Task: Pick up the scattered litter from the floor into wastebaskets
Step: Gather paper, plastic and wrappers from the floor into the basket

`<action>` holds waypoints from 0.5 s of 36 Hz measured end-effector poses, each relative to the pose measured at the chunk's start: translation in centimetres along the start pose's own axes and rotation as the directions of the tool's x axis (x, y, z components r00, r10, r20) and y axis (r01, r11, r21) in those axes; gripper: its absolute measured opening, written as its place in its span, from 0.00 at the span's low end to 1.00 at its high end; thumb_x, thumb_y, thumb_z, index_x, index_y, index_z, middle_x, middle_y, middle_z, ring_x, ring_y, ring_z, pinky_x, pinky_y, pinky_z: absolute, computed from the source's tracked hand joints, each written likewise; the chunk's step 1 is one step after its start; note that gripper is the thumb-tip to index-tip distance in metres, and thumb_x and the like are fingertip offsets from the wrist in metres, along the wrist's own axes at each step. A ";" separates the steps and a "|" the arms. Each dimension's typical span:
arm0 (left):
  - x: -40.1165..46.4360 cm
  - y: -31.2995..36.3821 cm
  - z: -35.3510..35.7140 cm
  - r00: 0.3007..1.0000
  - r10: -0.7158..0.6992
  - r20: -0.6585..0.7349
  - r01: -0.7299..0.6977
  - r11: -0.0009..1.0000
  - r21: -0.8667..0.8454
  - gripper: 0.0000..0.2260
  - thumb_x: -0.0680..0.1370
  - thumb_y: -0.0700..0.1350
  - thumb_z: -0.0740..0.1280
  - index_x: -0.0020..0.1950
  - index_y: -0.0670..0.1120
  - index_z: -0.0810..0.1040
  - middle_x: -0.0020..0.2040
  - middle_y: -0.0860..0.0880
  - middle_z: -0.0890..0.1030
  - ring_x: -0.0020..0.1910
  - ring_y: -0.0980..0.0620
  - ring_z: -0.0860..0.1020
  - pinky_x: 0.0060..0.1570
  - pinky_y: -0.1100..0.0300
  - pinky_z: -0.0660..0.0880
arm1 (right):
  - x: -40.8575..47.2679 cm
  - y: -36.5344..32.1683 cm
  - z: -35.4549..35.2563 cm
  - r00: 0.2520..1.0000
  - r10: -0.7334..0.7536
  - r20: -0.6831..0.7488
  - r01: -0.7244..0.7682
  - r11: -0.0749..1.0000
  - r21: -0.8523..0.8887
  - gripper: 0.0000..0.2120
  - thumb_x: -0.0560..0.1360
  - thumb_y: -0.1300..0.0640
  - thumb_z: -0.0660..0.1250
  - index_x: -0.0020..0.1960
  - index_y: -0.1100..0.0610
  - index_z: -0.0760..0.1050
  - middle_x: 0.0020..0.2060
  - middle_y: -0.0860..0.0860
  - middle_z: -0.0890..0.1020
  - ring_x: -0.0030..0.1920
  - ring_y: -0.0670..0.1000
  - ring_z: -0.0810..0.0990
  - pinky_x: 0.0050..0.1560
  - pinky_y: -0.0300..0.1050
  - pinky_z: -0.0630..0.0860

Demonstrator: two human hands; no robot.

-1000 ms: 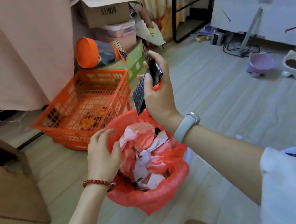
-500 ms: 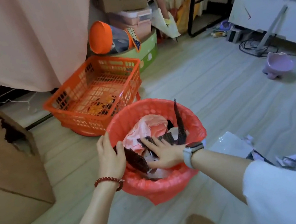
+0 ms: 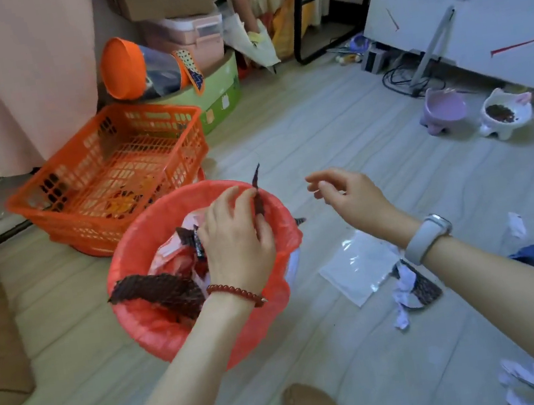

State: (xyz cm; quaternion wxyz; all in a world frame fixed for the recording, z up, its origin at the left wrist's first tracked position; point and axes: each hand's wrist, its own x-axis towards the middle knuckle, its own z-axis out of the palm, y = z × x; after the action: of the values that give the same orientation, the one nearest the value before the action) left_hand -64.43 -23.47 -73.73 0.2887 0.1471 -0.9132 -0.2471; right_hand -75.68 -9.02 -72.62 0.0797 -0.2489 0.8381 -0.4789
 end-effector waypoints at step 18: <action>-7.4 1.5 20.9 0.572 -0.141 0.808 -0.119 0.961 0.252 0.24 0.78 0.49 0.59 0.73 0.51 0.56 0.76 0.47 0.52 0.73 0.45 0.54 0.65 0.48 0.61 | -9.1 27.3 -3.3 0.821 0.524 0.226 -0.169 0.601 -0.781 0.50 0.66 0.39 0.68 0.74 0.42 0.37 0.75 0.49 0.42 0.69 0.58 0.58 0.62 0.53 0.65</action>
State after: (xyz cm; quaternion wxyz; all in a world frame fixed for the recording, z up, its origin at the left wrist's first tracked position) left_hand -71.34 -11.55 -91.18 -0.1922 0.0608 -0.9666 -0.1581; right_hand -78.35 9.42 -94.86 0.2517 -0.1865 0.9496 -0.0091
